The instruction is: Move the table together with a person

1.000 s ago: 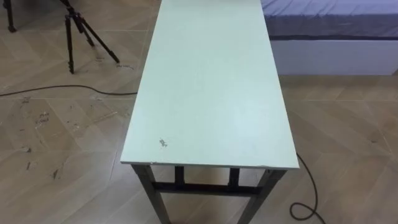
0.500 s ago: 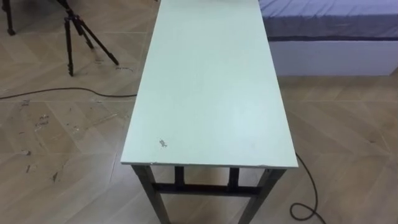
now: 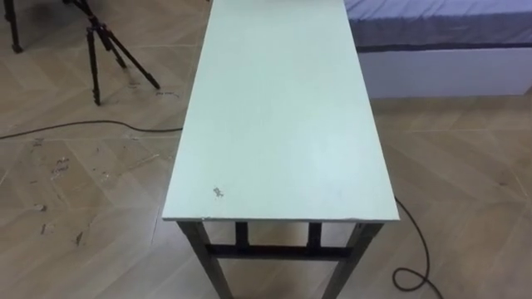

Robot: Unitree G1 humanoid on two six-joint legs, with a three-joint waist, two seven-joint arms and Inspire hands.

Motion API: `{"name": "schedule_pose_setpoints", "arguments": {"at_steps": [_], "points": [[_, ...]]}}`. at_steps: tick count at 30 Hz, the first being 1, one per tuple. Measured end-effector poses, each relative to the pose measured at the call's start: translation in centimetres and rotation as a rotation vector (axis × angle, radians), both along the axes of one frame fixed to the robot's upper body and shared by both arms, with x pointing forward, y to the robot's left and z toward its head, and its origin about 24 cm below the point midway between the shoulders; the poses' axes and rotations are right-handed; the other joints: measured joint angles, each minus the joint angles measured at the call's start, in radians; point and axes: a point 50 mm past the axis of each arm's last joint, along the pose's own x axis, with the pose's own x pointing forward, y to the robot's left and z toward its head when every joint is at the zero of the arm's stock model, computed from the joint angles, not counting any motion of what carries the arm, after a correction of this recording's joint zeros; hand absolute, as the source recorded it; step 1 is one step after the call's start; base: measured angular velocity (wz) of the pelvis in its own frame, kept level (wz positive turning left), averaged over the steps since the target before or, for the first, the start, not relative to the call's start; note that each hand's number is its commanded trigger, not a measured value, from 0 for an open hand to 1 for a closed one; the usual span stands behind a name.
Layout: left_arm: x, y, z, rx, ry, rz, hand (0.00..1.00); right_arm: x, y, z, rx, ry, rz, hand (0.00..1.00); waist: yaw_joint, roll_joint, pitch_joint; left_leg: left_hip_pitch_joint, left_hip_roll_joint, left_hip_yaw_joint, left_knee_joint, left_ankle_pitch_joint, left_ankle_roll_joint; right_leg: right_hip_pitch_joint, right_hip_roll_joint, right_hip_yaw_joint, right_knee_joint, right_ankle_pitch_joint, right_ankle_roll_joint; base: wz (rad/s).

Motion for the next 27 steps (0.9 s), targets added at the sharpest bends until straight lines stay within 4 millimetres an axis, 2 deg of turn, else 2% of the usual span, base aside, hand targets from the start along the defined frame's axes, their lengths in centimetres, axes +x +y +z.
{"name": "schedule_pose_setpoints", "arguments": {"at_steps": [4, 6, 8, 10, 12, 14, 15, 16, 20, 23, 27], "points": [[0.2, -0.4, 0.8, -0.122, -0.123, 0.088, 0.00, 0.5, -0.1, 1.1, 0.059, -0.111, -0.044, 0.00, -0.010, 0.007, -0.0049, -0.007, 0.004, 0.001, 0.008, -0.009, 0.002, -0.007, -0.006, -0.022, 0.016, 0.000, 0.000, 0.03], [0.3, -0.8, 1.1, -0.159, -0.163, 0.098, 0.00, 0.3, 0.5, 1.5, 0.109, -0.157, -0.082, 0.00, -0.008, 0.007, -0.0043, -0.005, 0.004, 0.002, 0.009, -0.011, 0.002, -0.004, -0.003, -0.025, 0.018, 0.000, 0.000, 0.04], [0.8, -1.9, 1.7, -0.231, -0.224, 0.109, 0.00, 0.3, 1.6, 1.9, 0.181, -0.207, -0.115, 0.00, -0.007, 0.008, -0.0007, -0.004, 0.005, 0.005, 0.010, -0.018, 0.003, -0.010, -0.004, -0.024, 0.030, 0.000, 0.001, -0.02], [1.3, -2.9, 2.1, -0.295, -0.273, 0.116, 0.00, 0.1, 2.5, 2.1, 0.240, -0.229, -0.132, 0.00, -0.009, -0.002, 0.0065, -0.004, 0.003, 0.007, 0.010, -0.021, 0.007, -0.011, -0.007, -0.023, 0.032, -0.002, 0.004, 0.00], [1.5, -3.7, 2.3, -0.340, -0.289, 0.113, 0.00, -0.3, 3.3, 2.2, 0.290, -0.233, -0.137, 0.00, -0.008, -0.002, 0.0062, -0.006, 0.001, 0.009, 0.014, -0.025, 0.011, -0.013, -0.010, -0.021, 0.033, -0.004, 0.008, 0.00], [1.9, -5.0, 2.9, -0.423, -0.327, 0.136, 0.00, -0.4, 4.1, 2.8, 0.343, -0.263, -0.139, 0.00, -0.008, 0.006, 0.0011, -0.025, 0.001, 0.011, 0.041, -0.033, 0.016, -0.025, -0.011, -0.012, 0.034, -0.006, 0.012, -0.02], [1.9, -5.4, 3.1, -0.446, -0.335, 0.138, 0.00, -0.4, 4.1, 2.9, 0.353, -0.268, -0.143, 0.00, -0.008, 0.003, 0.0035, -0.026, 0.000, 0.011, 0.043, -0.034, 0.017, -0.025, -0.012, -0.010, 0.034, -0.005, 0.014, 0.00], [2.2, -6.1, 3.4, -0.485, -0.348, 0.131, 0.00, -0.5, 4.2, 3.1, 0.373, -0.274, -0.156, 0.00, -0.009, 0.011, -0.0017, -0.026, -0.001, 0.011, 0.046, -0.035, 0.019, -0.025, -0.013, -0.009, 0.035, -0.004, 0.016, 0.00], [3.4, -8.4, 4.9, -0.634, -0.402, 0.121, 0.00, 1.1, 6.0, 4.3, 0.489, -0.339, -0.142, 0.00, -0.023, 0.008, -0.0002, -0.023, -0.003, 0.019, 0.047, -0.035, 0.020, -0.041, -0.018, 0.004, 0.062, -0.008, 0.018, -0.08], [4.1, -9.3, 5.8, -0.726, -0.432, 0.150, 0.00, 2.0, 7.4, 4.9, 0.562, -0.369, -0.127, 0.00, -0.047, 0.011, -0.0001, -0.023, -0.006, 0.020, 0.047, -0.034, 0.021, -0.043, -0.021, 0.005, 0.065, -0.009, 0.018, -0.03], [4.9, -10.3, 6.6, -0.794, -0.459, 0.161, 0.00, 2.4, 8.8, 5.4, 0.651, -0.389, -0.150, 0.00, -0.052, 0.011, 0.0001, -0.022, -0.007, 0.020, 0.046, -0.034, 0.021, -0.043, -0.021, 0.009, 0.066, -0.009, 0.019, -0.01]]}}
